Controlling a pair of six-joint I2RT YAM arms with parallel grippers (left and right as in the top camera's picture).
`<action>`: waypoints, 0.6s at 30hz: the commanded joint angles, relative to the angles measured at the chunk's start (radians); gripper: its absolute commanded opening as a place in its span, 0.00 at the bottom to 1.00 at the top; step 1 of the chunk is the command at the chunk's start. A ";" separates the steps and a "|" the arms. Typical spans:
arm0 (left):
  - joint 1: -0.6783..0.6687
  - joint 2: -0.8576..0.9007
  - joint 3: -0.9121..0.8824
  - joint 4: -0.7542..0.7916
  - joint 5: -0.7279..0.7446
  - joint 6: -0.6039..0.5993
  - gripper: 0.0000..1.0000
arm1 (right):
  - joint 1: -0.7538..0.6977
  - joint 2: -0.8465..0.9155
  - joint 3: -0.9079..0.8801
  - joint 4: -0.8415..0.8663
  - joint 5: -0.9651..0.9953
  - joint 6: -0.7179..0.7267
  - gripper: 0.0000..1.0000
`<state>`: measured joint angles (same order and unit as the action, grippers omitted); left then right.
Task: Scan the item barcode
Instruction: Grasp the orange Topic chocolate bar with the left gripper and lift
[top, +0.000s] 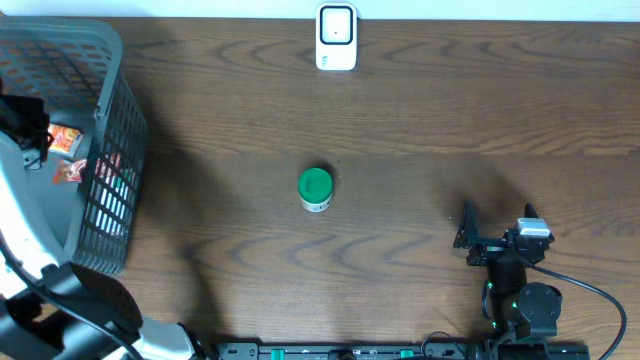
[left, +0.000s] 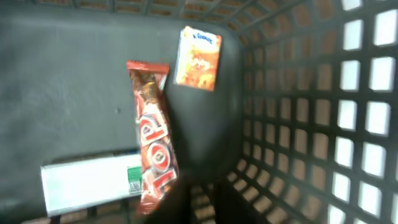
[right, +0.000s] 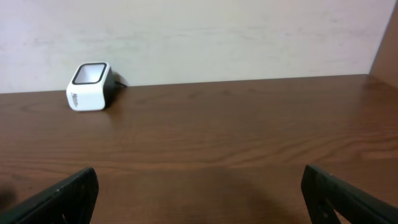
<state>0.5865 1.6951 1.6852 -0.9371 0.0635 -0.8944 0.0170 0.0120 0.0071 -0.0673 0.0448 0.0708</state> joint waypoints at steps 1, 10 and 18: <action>-0.001 -0.037 0.007 -0.020 0.045 0.024 0.11 | -0.004 -0.007 -0.002 -0.003 0.009 -0.009 0.99; -0.009 0.050 -0.010 -0.052 -0.012 0.051 0.93 | -0.004 -0.007 -0.002 -0.003 0.009 -0.009 0.99; -0.027 0.275 -0.012 -0.023 -0.011 0.051 0.94 | -0.004 -0.007 -0.002 -0.003 0.010 -0.009 0.99</action>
<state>0.5617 1.8984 1.6833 -0.9596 0.0685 -0.8589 0.0170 0.0120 0.0071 -0.0673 0.0448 0.0708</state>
